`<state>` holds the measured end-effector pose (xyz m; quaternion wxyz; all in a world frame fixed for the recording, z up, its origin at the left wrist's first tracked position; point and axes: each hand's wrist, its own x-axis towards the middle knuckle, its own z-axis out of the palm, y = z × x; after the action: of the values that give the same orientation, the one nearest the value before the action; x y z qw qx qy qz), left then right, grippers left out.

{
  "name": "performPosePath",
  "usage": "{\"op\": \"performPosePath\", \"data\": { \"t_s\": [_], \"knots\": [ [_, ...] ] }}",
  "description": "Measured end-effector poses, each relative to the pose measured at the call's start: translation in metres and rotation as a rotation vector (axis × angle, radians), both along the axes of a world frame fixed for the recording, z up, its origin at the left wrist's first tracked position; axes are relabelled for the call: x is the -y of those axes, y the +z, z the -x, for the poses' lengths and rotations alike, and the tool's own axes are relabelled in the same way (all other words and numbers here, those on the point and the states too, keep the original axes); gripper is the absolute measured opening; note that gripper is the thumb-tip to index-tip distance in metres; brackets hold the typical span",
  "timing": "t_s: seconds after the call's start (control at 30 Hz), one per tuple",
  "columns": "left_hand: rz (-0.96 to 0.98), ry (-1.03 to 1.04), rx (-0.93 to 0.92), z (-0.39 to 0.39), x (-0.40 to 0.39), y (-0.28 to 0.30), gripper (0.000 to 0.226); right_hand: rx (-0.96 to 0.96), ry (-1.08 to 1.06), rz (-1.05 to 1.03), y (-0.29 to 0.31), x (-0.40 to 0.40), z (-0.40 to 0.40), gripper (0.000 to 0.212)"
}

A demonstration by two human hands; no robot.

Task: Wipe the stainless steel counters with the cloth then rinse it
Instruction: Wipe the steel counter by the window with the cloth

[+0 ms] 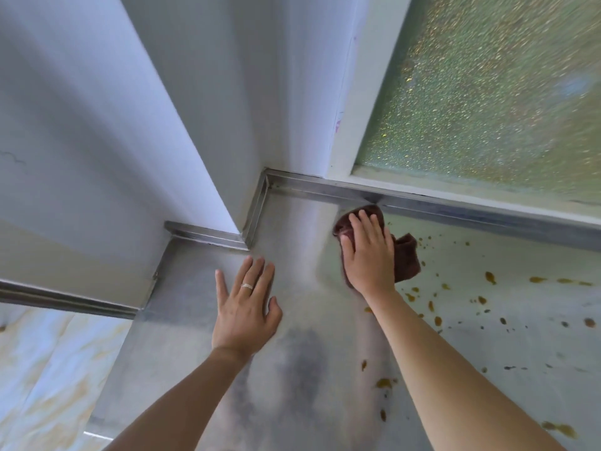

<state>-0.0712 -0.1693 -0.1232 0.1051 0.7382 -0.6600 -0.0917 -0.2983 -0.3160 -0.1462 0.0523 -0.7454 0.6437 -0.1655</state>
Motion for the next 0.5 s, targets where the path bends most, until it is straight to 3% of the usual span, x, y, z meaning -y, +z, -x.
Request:
{"op": "performPosePath", "data": {
  "t_s": [0.13,0.27,0.43,0.5],
  "knots": [
    [0.005,-0.023,-0.011,-0.001,0.0,-0.001,0.064,-0.015,-0.23,-0.066,0.003,0.006,0.064,0.052],
    [-0.002,-0.031,-0.004,-0.002,0.002,-0.002,0.064,0.114,-0.399,-0.113,0.013,0.0,0.034,0.048],
    [0.019,-0.045,0.035,-0.003,0.004,-0.004,0.066,0.073,0.141,-0.004,0.01,-0.036,-0.079,0.047],
    [0.01,-0.055,0.071,-0.002,0.004,-0.004,0.066,0.1,0.209,-0.004,0.009,-0.028,-0.112,0.047]
  ]
}}
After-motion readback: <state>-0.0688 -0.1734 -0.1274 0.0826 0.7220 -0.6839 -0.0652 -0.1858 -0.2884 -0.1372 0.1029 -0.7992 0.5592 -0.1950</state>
